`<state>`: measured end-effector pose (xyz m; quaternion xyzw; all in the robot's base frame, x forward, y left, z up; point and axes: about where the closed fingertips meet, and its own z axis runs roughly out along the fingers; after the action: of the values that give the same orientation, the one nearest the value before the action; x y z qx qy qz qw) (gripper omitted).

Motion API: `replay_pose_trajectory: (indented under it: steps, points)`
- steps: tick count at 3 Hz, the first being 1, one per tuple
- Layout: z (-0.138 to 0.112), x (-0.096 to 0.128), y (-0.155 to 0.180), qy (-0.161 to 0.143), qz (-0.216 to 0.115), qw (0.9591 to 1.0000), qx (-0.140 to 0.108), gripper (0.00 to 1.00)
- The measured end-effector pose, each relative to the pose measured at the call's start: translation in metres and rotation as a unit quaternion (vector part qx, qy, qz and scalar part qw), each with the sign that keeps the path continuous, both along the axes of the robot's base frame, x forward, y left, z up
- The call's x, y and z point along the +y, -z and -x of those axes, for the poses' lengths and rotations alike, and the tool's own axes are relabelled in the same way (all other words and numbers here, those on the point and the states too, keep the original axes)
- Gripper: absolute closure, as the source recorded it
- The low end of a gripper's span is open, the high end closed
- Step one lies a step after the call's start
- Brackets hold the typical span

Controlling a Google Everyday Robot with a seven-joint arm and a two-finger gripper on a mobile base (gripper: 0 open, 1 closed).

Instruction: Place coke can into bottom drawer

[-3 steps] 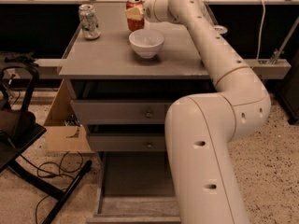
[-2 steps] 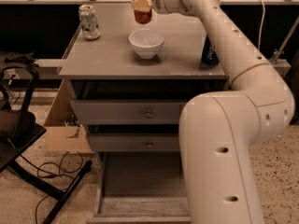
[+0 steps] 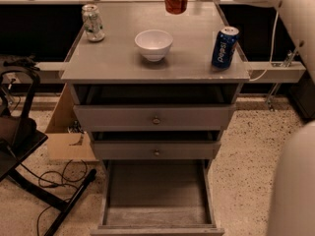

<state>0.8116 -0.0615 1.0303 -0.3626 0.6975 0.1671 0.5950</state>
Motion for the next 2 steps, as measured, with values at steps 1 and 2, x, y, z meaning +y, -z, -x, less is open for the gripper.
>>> replay_pose_trajectory:
  steps: [1,2]
  points:
    - [0.044,-0.024,-0.013,0.002,0.019,0.9997,-0.014,1.00]
    - [0.092,-0.024,-0.012,-0.008,0.030,0.9992,-0.023,1.00]
